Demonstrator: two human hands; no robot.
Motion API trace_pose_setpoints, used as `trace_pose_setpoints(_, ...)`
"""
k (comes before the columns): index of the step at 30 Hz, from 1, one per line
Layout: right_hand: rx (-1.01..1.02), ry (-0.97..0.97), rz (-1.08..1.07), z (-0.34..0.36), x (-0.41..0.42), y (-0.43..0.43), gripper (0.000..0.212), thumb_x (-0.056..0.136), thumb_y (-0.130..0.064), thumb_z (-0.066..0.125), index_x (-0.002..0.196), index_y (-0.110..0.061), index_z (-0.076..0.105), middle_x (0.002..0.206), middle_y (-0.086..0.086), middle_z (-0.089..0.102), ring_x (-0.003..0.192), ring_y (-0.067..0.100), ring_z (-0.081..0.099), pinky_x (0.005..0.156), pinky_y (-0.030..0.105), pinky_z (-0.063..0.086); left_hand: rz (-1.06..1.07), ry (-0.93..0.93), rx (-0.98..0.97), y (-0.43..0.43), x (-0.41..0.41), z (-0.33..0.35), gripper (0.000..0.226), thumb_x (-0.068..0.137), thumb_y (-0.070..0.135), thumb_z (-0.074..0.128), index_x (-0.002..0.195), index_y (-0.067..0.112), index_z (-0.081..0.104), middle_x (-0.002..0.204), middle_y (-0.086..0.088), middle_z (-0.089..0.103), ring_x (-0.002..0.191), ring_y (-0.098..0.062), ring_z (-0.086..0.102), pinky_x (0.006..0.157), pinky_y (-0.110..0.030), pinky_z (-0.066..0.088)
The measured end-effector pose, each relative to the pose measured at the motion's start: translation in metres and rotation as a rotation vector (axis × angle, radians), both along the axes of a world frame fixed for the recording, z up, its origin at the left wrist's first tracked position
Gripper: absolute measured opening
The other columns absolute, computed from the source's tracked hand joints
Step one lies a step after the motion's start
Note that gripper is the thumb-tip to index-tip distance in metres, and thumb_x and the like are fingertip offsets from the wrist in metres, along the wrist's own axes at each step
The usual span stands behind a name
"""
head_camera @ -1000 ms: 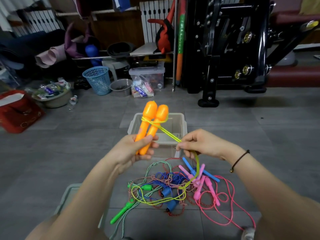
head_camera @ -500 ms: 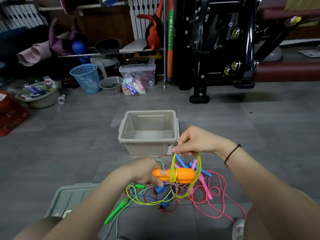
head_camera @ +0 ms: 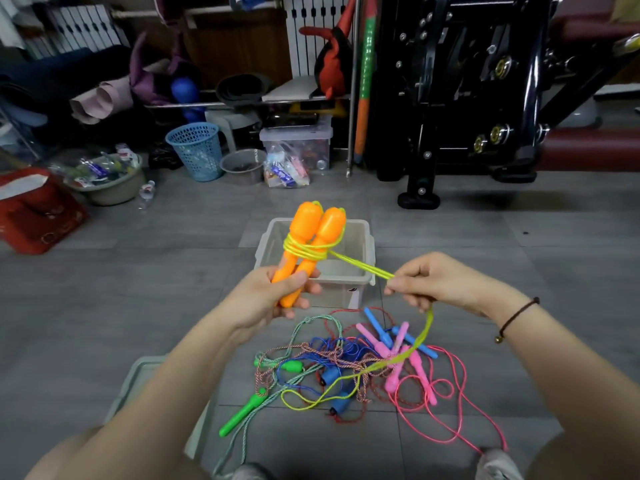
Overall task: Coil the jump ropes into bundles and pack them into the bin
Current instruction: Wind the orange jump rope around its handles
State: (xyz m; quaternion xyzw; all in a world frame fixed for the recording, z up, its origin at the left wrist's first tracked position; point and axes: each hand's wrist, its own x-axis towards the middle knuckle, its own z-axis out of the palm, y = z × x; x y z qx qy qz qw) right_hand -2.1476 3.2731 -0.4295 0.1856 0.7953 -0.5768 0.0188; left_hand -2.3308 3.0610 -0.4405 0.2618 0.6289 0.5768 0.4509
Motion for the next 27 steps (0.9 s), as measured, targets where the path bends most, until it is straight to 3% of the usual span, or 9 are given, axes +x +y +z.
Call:
trace_pose_setpoints(4, -0.003, -0.19, 0.26, -0.008, 0.0, -0.022, 0.021, 0.097, -0.026, 0.05, 0.095, -0.015, 0.068, 0.059, 0.002, 0.065, 0.04, 0.011, 0.051, 0.046, 0.023, 0.042, 0.193, -0.065, -0.047, 0.01, -0.002, -0.004, 0.013, 0.091, 0.02, 0.058, 0.095, 0.01, 0.066, 0.076, -0.001, 0.071, 0.052, -0.004, 0.06, 0.044, -0.015, 0.045)
trace_pose_setpoints(6, 0.024, -0.222, 0.339, -0.007, -0.003, -0.036, 0.025, 0.098, -0.032, 0.047, 0.101, -0.016, 0.067, 0.051, -0.001, 0.06, 0.038, 0.011, 0.044, 0.042, 0.021, 0.039, 0.231, 0.041, -0.132, 0.013, -0.005, -0.007, 0.01, 0.089, 0.018, 0.062, 0.09, 0.008, 0.066, 0.081, -0.007, 0.07, 0.049, -0.005, 0.059, 0.043, -0.016, 0.045)
trace_pose_setpoints(10, 0.21, -0.039, 0.336, 0.006, -0.013, -0.04, 0.018, 0.095, -0.033, 0.054, 0.088, -0.028, 0.07, 0.065, 0.003, 0.055, 0.055, 0.013, 0.041, 0.053, 0.026, 0.034, 0.085, 0.631, -0.486, 0.025, -0.002, -0.02, 0.014, 0.085, 0.025, 0.069, 0.076, 0.014, 0.068, 0.063, -0.002, 0.067, 0.043, -0.005, 0.057, 0.046, -0.018, 0.047)
trace_pose_setpoints(11, 0.252, -0.015, 0.319, 0.008, -0.013, -0.038, 0.019, 0.094, -0.034, 0.055, 0.084, -0.031, 0.07, 0.066, 0.007, 0.051, 0.057, 0.016, 0.041, 0.055, 0.027, 0.033, 0.012, 0.789, -0.591, 0.027, 0.004, -0.023, 0.017, 0.083, 0.032, 0.069, 0.077, 0.016, 0.069, 0.064, -0.002, 0.068, 0.051, -0.009, 0.061, 0.053, -0.021, 0.05)
trace_pose_setpoints(14, 0.305, 0.003, 0.233, 0.009, -0.017, -0.035, 0.022, 0.092, -0.032, 0.058, 0.073, -0.033, 0.069, 0.06, 0.015, 0.051, 0.051, 0.015, 0.043, 0.053, 0.027, 0.035, -0.197, 1.155, -0.768, 0.031, 0.025, -0.033, 0.027, 0.083, 0.045, 0.065, 0.095, 0.021, 0.069, 0.092, -0.01, 0.071, 0.089, -0.028, 0.066, 0.071, -0.031, 0.048)
trace_pose_setpoints(17, 0.342, 0.022, 0.126, 0.009, -0.025, -0.032, 0.025, 0.089, -0.032, 0.061, 0.067, -0.025, 0.071, 0.045, 0.001, 0.052, 0.041, 0.009, 0.044, 0.047, 0.021, 0.038, -0.373, 1.371, -0.693, 0.03, 0.042, -0.032, 0.027, 0.087, 0.046, 0.059, 0.109, 0.03, 0.063, 0.104, -0.009, 0.067, 0.099, -0.032, 0.063, 0.074, -0.034, 0.047)
trace_pose_setpoints(21, 0.368, 0.021, 0.028, 0.003, -0.029, -0.016, 0.029, 0.083, -0.039, 0.067, 0.064, -0.018, 0.068, 0.059, 0.018, 0.058, 0.047, 0.014, 0.047, 0.049, 0.024, 0.038, -0.509, 1.591, -0.428, 0.02, 0.045, -0.015, 0.022, 0.091, 0.038, 0.052, 0.112, 0.033, 0.056, 0.112, 0.002, 0.064, 0.105, -0.024, 0.059, 0.078, -0.034, 0.047)
trace_pose_setpoints(24, 0.274, 0.012, 0.008, 0.001, -0.028, -0.011, 0.026, 0.08, -0.037, 0.071, 0.063, -0.018, 0.067, 0.053, 0.007, 0.049, 0.049, 0.015, 0.043, 0.049, 0.025, 0.036, -0.436, 1.568, -0.037, 0.007, 0.035, -0.01, 0.028, 0.081, 0.029, 0.064, 0.107, 0.034, 0.056, 0.097, 0.009, 0.067, 0.089, -0.019, 0.062, 0.071, -0.032, 0.053)
trace_pose_setpoints(27, 0.194, 0.005, 0.023, -0.002, -0.027, -0.011, 0.019, 0.078, -0.031, 0.074, 0.063, -0.019, 0.07, 0.055, 0.005, 0.052, 0.052, 0.014, 0.044, 0.052, 0.026, 0.034, -0.301, 1.382, 0.118, -0.006, 0.029, -0.006, 0.023, 0.074, 0.038, 0.063, 0.095, 0.03, 0.058, 0.074, 0.007, 0.065, 0.069, -0.012, 0.059, 0.059, -0.029, 0.05)
